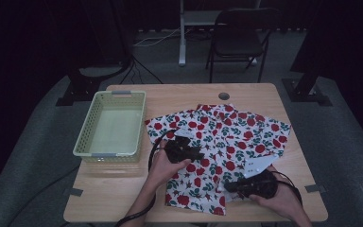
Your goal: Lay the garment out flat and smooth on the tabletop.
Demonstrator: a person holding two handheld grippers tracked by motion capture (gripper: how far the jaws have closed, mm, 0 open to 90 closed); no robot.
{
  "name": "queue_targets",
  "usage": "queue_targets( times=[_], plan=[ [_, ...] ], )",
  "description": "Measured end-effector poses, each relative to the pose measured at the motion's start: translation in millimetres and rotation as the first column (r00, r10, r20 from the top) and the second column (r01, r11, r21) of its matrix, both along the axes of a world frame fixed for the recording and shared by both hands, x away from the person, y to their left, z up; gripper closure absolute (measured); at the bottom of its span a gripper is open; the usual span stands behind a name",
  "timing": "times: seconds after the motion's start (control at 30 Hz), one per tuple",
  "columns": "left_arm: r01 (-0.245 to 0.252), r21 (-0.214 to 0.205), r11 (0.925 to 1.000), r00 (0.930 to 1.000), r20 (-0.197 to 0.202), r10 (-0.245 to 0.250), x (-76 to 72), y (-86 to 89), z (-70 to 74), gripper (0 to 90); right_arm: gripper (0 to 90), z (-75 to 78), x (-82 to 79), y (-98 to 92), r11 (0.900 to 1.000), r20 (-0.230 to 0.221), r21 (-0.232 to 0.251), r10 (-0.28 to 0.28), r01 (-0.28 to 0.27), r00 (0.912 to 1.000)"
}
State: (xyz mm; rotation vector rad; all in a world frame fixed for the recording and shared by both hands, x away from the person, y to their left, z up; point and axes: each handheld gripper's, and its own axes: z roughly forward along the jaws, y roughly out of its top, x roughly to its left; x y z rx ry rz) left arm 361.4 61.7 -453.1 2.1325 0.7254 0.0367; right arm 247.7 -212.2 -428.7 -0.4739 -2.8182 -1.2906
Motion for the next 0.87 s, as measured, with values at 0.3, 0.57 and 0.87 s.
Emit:
queue_targets(
  times=[0.3, 0.57, 0.87],
  plan=[
    [-0.064, -0.018, 0.9978, 0.9976, 0.026, 0.064, -8.5, 28.0, 1.7, 61.0, 61.2, 8.5, 10.0, -43.7, 0.9644, 0.101, 0.13, -0.244, 0.23, 0.9645],
    [-0.066, 0.011, 0.9978, 0.9972, 0.036, 0.065, -23.9, 43.7, -0.7, 59.9, 57.4, -15.5, 15.6, -90.8, 0.8688, 0.111, 0.146, -0.49, 0.473, 0.8648],
    [-0.102, 0.001, 0.9948, 0.9947, 0.016, 0.102, -24.4, 55.8, -2.7, 59.0, 53.5, -30.4, 18.6, -126.9, 0.7722, 0.082, 0.128, -0.634, 0.622, 0.7693]
  ],
)
